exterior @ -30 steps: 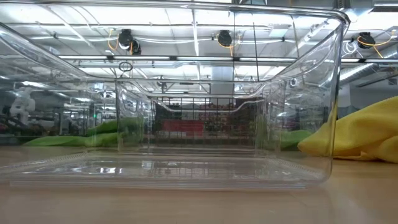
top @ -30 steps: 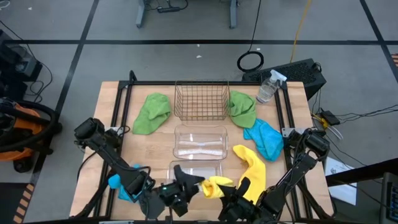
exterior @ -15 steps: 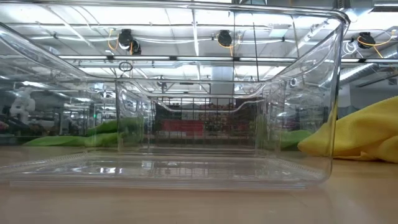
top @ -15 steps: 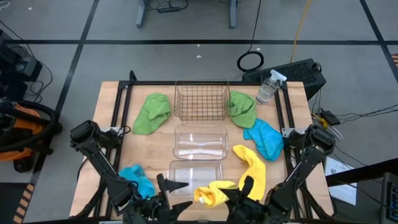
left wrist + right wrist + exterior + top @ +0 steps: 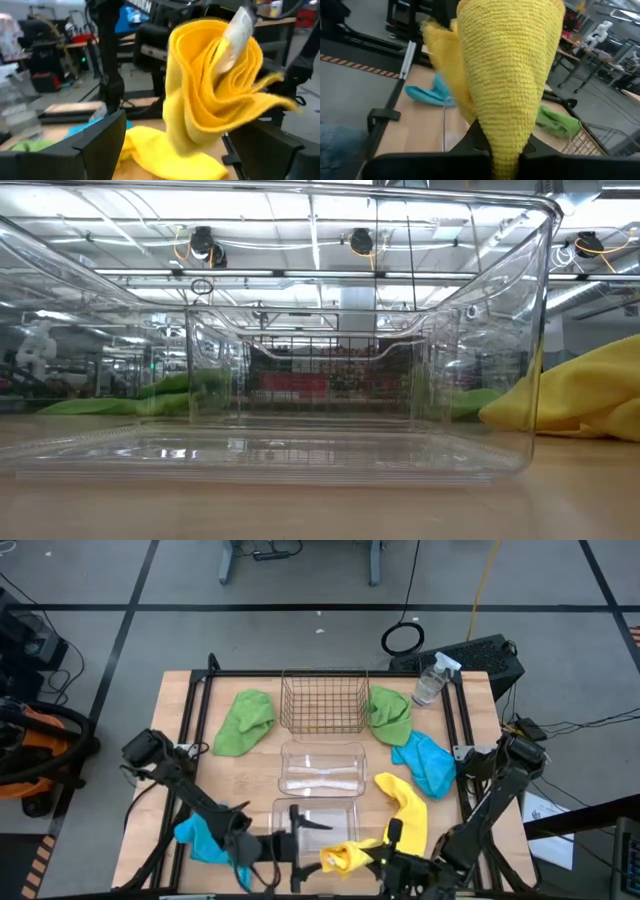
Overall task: Sort microfiber towel by color & place in baskets
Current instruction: Put the left yellow towel into the bottom transparent bin
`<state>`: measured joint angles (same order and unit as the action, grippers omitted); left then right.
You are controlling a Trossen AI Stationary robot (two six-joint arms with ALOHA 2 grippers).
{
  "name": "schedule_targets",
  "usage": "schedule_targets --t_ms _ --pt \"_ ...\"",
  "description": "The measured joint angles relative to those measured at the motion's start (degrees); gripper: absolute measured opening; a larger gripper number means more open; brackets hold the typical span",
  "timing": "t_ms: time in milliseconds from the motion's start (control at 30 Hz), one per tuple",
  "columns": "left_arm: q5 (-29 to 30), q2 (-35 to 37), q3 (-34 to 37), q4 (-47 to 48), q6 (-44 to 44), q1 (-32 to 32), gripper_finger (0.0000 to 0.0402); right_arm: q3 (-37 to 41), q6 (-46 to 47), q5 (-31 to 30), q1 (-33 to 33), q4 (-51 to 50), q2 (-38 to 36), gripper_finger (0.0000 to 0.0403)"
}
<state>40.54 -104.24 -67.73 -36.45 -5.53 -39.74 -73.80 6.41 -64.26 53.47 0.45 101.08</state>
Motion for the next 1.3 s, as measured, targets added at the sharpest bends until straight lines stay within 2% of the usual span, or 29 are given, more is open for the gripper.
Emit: schedule_targets --t_ms 133,233,500,700,967,1100,1300 --pt "-7.86 -2.03 0.36 -1.27 -0.62 2.34 0.0343 3.24 -6.84 -0.13 -0.11 12.83 -0.11 0.0006" --pt "-10.60 -4.42 0.36 -4.10 -0.88 3.13 0.0343 4.37 -11.22 -0.14 -0.23 17.80 -0.11 0.0006" --pt "-10.71 -6.61 0.40 -12.06 -7.39 2.36 0.0343 4.44 -11.43 0.81 -0.24 17.05 -0.13 0.0008" --pt "-10.77 -6.60 0.36 -16.17 -12.25 1.36 0.0329 4.44 -7.39 8.58 -1.43 14.24 -0.13 0.0008" --pt "-14.10 -6.59 0.36 -16.21 -13.07 2.14 0.0254 4.44 -2.75 9.85 -5.29 11.34 -0.13 0.0009" --pt "-14.08 -6.59 0.36 -16.15 -14.57 2.26 0.0191 4.44 -2.61 12.42 -6.23 11.23 -0.13 0.0009" --pt "-14.10 -6.59 0.36 -16.13 -14.70 2.23 0.0094 4.44 -2.71 12.44 -6.19 11.17 -0.13 0.0009"
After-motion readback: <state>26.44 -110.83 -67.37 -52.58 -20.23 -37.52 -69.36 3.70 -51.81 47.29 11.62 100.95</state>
